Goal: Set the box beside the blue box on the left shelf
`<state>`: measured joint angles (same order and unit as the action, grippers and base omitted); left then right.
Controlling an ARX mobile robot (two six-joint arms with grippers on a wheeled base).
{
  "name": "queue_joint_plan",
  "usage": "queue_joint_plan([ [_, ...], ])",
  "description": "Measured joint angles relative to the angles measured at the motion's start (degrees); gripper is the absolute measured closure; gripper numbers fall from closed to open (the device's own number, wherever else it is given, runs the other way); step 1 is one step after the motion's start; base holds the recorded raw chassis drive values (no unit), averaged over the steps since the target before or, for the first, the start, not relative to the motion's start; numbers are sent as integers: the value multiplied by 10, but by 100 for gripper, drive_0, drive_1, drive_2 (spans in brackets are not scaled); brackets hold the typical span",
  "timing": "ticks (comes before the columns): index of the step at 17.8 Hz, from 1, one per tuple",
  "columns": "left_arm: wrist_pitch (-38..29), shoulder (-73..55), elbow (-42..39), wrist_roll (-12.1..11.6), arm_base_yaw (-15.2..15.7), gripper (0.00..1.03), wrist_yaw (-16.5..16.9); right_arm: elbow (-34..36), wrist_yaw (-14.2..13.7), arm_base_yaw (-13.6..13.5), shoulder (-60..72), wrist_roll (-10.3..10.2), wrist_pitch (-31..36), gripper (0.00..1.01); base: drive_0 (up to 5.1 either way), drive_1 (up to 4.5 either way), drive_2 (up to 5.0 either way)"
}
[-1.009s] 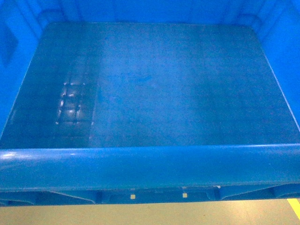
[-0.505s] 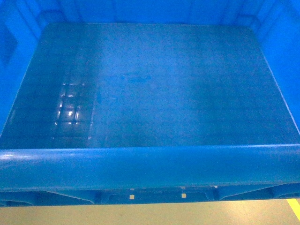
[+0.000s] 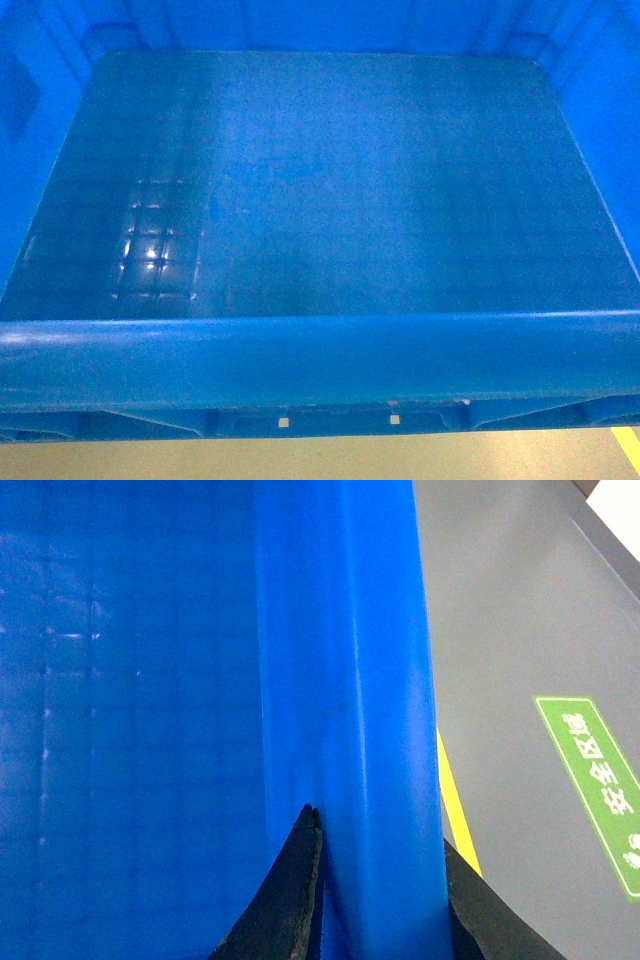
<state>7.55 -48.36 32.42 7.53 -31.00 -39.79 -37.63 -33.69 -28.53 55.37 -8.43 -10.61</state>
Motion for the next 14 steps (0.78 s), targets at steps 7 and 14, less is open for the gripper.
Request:
queue_joint_plan([
  [7, 0, 0, 0, 0, 0, 92, -1, 0, 0, 0, 0, 0, 2, 84, -1, 419, -420],
  [14, -3, 0, 0, 0, 0, 92, -1, 0, 1, 0, 1, 0, 5, 84, -1, 300, -301],
])
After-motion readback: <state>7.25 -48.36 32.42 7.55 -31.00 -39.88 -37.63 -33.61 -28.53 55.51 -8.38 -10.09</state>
